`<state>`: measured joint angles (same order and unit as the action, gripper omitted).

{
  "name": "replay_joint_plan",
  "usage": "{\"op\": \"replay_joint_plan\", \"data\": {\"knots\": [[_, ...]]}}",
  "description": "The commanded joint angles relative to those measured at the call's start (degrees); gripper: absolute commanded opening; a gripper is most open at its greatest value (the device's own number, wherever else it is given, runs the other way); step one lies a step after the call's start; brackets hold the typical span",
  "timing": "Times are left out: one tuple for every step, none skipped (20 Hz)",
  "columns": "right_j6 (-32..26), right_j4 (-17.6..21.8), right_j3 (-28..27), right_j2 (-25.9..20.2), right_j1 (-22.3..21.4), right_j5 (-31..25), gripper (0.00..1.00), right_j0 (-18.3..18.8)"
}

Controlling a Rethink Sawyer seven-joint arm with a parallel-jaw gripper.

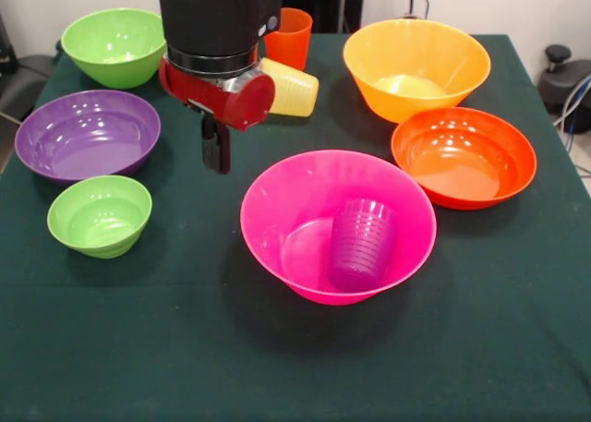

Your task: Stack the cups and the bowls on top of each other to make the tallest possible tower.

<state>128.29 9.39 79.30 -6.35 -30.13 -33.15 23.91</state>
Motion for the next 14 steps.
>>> {"op": "replay_joint_plan", "data": {"knots": [[-13.44,4.79,-1.66,-7.02,1.32,-6.79,0.00,-0.94],[-13.69,5.00,-1.76,-7.23,1.35,-7.00,0.00,-0.89],[-13.76,5.35,-2.01,-7.49,1.51,-7.01,0.00,-0.86],[-14.12,5.60,-2.16,-7.69,1.63,-7.18,0.00,-0.82],[-14.73,5.98,-2.49,-8.05,1.76,-7.69,0.00,-0.80],[-15.04,6.36,-3.02,-8.23,1.84,-8.09,0.00,-0.99],[-14.99,6.60,-3.14,-8.29,1.76,-8.32,0.00,-1.19],[-14.69,6.66,-3.00,-8.37,1.62,-8.49,0.00,-1.35],[-14.39,6.75,-2.87,-8.47,1.52,-8.57,0.00,-1.52],[-14.05,6.96,-2.77,-8.44,1.38,-8.64,0.00,-1.82],[-14.09,7.37,-2.82,-8.35,1.18,-8.88,0.00,-2.29],[-13.86,7.77,-2.71,-8.21,0.89,-8.94,0.00,-2.80],[-13.74,8.18,-2.80,-8.15,0.62,-9.21,0.00,-3.34],[-13.54,8.26,-2.54,-8.14,0.23,-9.48,0.00,-3.74]]}}
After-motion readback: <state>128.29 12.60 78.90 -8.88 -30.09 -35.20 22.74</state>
